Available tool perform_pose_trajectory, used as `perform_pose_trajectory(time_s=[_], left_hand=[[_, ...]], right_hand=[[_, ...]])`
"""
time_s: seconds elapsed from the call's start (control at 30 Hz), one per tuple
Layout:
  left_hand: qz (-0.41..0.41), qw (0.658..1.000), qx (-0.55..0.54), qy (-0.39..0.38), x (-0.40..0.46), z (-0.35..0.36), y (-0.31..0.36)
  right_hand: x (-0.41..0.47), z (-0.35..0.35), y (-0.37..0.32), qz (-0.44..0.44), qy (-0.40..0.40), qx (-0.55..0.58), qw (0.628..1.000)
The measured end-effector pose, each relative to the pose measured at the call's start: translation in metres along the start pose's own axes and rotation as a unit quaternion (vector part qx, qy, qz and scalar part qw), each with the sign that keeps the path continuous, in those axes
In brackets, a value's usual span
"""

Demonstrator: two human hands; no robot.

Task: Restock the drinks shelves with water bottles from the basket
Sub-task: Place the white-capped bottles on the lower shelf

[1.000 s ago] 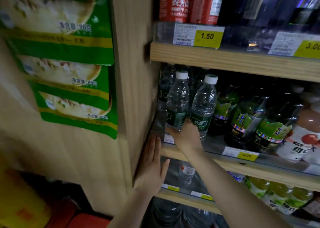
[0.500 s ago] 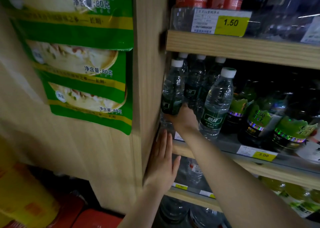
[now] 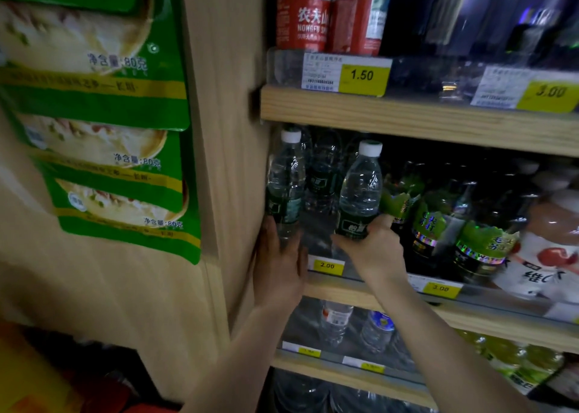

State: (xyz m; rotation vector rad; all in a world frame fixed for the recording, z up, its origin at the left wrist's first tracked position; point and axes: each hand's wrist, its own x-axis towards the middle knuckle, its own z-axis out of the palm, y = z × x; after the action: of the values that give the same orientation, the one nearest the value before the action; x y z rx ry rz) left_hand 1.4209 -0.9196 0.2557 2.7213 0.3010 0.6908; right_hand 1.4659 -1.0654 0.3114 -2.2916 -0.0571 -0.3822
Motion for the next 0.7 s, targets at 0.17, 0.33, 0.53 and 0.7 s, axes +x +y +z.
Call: perform_pose_trajectory(time_s=[0.17, 0.33, 0.53, 0.7], left_hand=[[0.044, 0.997, 0.041, 0.057, -0.013, 0.014, -0.017], [0.050, 0.995, 0.068, 0.048, -0.016, 0.018, -0.019], [0.055, 0.996, 0.058, 0.044, -0.015, 0.023, -0.023], [0.062, 0.995, 0.056, 0.061, -0.014, 0.026, -0.025]], right_hand=[[0.019, -0.002, 0.008, 0.045, -0.043, -0.017, 0.998], [0.033, 0.010, 0.008, 0.014, -0.065, -0.008, 0.998], [0.068, 0.040, -0.011, 0.023, -0.071, -0.015, 0.997], [0.083, 0.058, -0.016, 0.019, -0.067, -0.010, 0.998]])
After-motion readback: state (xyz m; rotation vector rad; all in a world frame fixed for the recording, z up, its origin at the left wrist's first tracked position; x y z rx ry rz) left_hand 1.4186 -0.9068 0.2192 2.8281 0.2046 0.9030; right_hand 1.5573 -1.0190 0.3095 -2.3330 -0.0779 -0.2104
